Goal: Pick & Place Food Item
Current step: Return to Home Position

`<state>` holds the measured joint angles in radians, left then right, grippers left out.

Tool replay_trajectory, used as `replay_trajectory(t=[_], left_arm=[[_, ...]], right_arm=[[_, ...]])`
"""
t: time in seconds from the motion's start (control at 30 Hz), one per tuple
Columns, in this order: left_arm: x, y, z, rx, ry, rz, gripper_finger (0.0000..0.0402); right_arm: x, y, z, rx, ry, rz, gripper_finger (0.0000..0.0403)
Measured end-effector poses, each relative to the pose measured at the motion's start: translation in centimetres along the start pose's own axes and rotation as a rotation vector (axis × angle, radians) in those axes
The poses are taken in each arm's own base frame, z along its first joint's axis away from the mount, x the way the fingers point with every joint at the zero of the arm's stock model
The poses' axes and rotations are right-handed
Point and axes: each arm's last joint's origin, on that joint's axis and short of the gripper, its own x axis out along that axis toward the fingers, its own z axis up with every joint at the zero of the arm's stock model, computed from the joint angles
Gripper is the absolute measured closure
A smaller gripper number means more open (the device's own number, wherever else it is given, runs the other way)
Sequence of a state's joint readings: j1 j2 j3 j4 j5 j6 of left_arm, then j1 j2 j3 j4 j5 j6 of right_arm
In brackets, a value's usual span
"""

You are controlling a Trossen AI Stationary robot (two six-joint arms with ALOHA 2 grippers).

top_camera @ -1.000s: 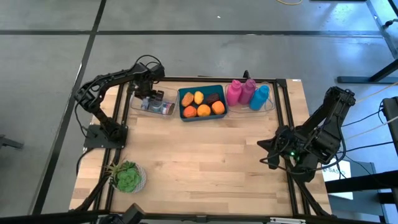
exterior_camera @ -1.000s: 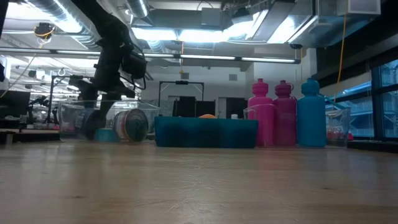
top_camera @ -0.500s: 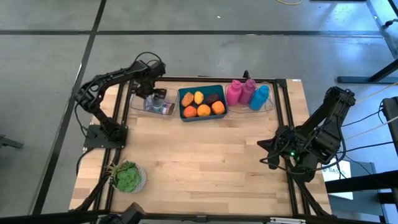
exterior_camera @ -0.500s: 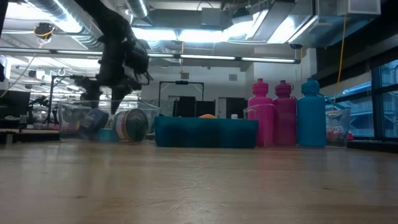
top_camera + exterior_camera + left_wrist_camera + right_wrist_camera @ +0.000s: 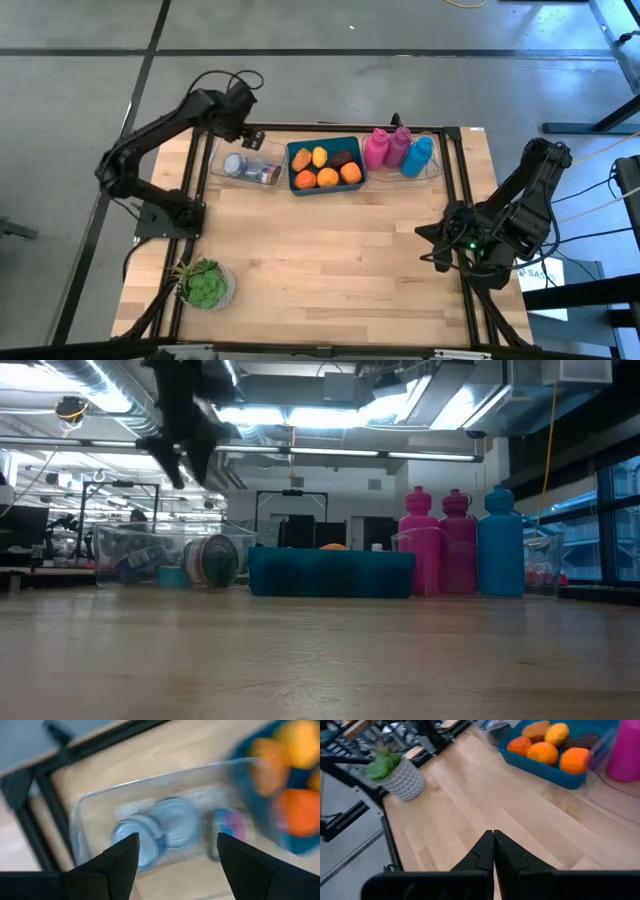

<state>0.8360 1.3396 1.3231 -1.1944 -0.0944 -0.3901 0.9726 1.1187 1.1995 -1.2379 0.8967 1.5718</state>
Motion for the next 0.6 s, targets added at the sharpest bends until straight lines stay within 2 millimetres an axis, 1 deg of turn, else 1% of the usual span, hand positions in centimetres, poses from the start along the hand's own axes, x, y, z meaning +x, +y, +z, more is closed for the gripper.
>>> replay_trajectory(t=[0.1,0.2,0.33,0.4,0.43,0.5,0.6], left_arm=[[-2.0,-1.9,-1.4,0.111,-0.086,-0.091,0.0146],[-4.4,-4.8,-3.1,0.261,-0.211,-0.253,0.0146],[-7.4,-9.0,-6.2,0.402,-0.477,-0.498,0.0146],[-8.5,-10.7,-8.0,0.462,-0.62,-0.602,0.0146],[-8.9,-11.3,-8.9,0.483,-0.683,-0.65,0.0146],[-9.2,-12.3,-10.7,0.499,-0.756,-0.731,0.0146],[-8.8,-13.3,-12.5,0.491,-0.774,-0.835,0.0146]], right_arm=[[-0.2,0.3,0.3,-0.045,-0.003,0.044,0.0397],[-0.6,0.7,0.7,-0.077,-0.012,0.109,0.0397],[-1.1,1.1,1.4,-0.123,-0.035,0.186,0.0397],[-1.4,1.1,1.7,-0.144,-0.046,0.212,0.0397],[-1.5,1.0,2.0,-0.15,-0.054,0.221,0.0397],[-1.6,0.8,2.9,-0.151,-0.074,0.238,0.0398],[-1.6,0.7,4.4,-0.155,-0.073,0.297,0.0398]])
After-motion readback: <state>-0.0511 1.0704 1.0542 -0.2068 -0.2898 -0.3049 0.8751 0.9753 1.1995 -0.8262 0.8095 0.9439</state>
